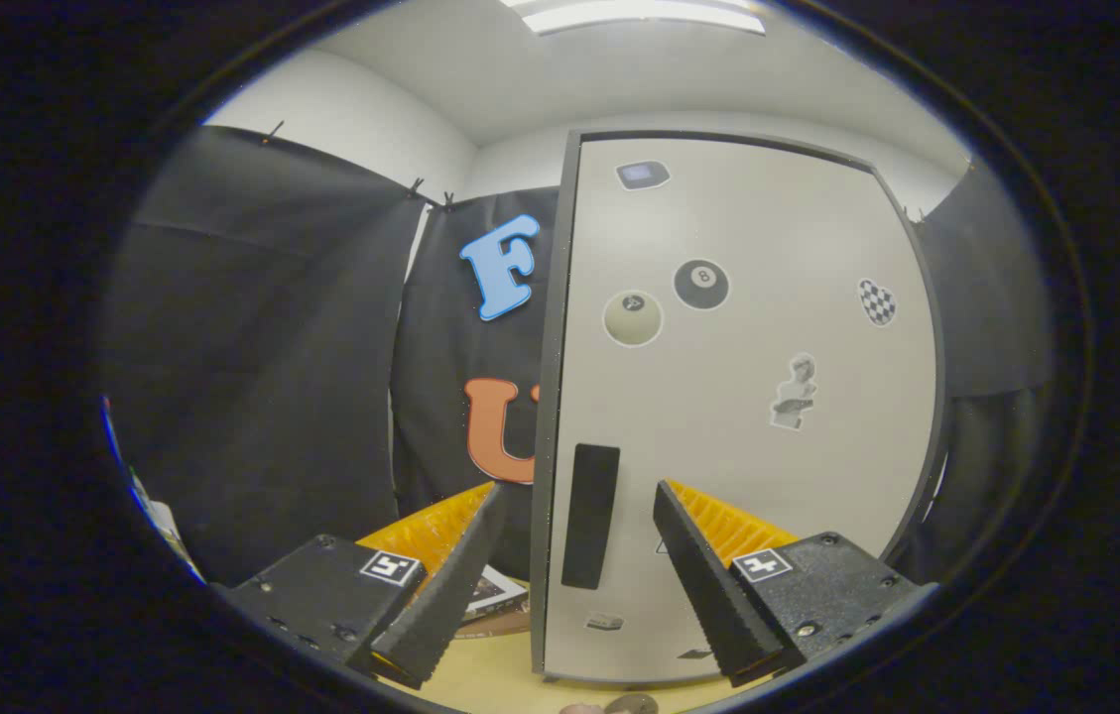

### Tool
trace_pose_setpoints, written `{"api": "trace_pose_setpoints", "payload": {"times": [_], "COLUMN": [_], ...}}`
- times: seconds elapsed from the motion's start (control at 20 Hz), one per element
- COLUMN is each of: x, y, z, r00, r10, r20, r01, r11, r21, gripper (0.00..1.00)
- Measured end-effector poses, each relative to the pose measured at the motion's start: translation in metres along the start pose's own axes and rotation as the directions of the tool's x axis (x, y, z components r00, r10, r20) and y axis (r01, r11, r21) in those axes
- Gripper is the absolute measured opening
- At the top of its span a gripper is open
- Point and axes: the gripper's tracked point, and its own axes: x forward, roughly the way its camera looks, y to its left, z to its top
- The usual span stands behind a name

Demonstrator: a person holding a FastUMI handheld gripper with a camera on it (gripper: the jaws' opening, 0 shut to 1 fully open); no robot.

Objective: Open the shoe cabinet door, grab the shoes and put them into the shoe cabinet, then close the shoe cabinet door.

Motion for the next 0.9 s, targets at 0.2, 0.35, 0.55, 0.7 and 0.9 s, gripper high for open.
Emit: {"api": "trace_pose_setpoints", "payload": {"times": [0.2,0.35,0.55,0.7,0.9], "x": [0.027,0.042,0.058,0.068,0.067], "y": [-0.01,-0.014,-0.003,-0.003,-0.01], "z": [-0.006,-0.017,-0.042,-0.06,-0.056], "r00": [0.998,0.994,0.987,0.973,0.971], "r10": [-0.064,-0.097,-0.086,-0.071,-0.087], "r20": [-0.012,-0.048,-0.133,-0.218,-0.224], "r01": [0.065,0.101,0.105,0.118,0.148], "r11": [0.997,0.991,0.984,0.971,0.952], "r21": [0.034,0.088,0.143,0.208,0.27], "gripper": [0.99,0.99,0.92,0.61,0.37]}}
